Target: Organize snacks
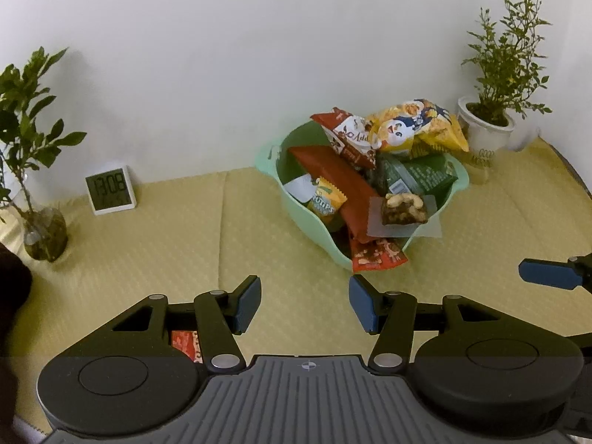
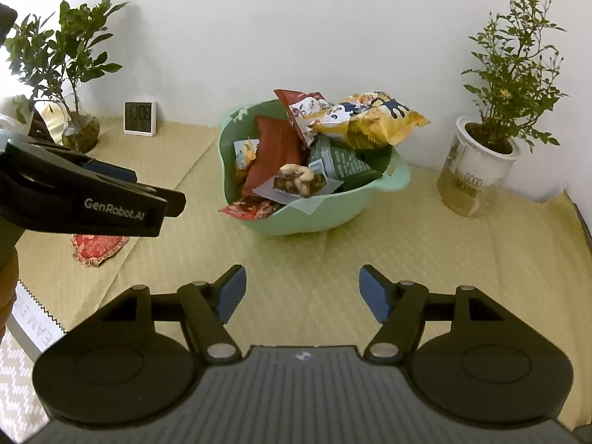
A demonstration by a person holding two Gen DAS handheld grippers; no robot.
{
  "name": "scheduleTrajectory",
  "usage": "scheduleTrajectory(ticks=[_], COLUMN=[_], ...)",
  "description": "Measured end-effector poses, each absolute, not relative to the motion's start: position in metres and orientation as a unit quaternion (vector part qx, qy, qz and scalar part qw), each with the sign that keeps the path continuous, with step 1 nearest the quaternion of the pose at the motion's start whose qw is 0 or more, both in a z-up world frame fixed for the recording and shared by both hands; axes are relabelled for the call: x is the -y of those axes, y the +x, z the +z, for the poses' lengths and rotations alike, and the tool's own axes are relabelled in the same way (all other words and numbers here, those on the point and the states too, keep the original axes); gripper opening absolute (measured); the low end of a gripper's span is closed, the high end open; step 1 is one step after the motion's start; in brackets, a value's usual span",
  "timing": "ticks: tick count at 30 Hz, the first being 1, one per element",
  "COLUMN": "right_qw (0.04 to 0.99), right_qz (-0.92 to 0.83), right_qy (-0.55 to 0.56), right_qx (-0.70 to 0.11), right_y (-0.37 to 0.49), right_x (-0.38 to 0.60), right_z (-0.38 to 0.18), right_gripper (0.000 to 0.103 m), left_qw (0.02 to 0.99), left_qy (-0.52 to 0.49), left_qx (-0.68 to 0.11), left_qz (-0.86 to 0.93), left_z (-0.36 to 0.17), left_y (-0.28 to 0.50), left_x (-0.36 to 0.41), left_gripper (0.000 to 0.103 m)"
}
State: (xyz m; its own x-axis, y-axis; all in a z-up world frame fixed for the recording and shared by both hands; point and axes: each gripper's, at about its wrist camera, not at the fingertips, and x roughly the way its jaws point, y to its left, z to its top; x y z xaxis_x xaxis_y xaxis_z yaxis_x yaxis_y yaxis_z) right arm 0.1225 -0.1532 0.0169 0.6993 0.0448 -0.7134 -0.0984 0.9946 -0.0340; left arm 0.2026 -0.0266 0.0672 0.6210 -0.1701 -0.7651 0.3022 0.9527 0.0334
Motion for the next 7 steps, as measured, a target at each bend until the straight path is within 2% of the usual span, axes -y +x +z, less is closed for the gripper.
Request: scheduleTrajectory(ticks=[7], right_qw=[0.918], right_qz=[0.031], right_qy=[-0.03], right_qx=[-0.395], right_y=[0.125], right_x=[0.157], right_z=[0.008], right_gripper=[0.076], left_qw=[0.892], left_qy=[0.067], left_qx=[-0.425], left_qz=[-0.135], left_z=[0.056], left_y=[0.205], left_x=[0.026], left_gripper=[0.103])
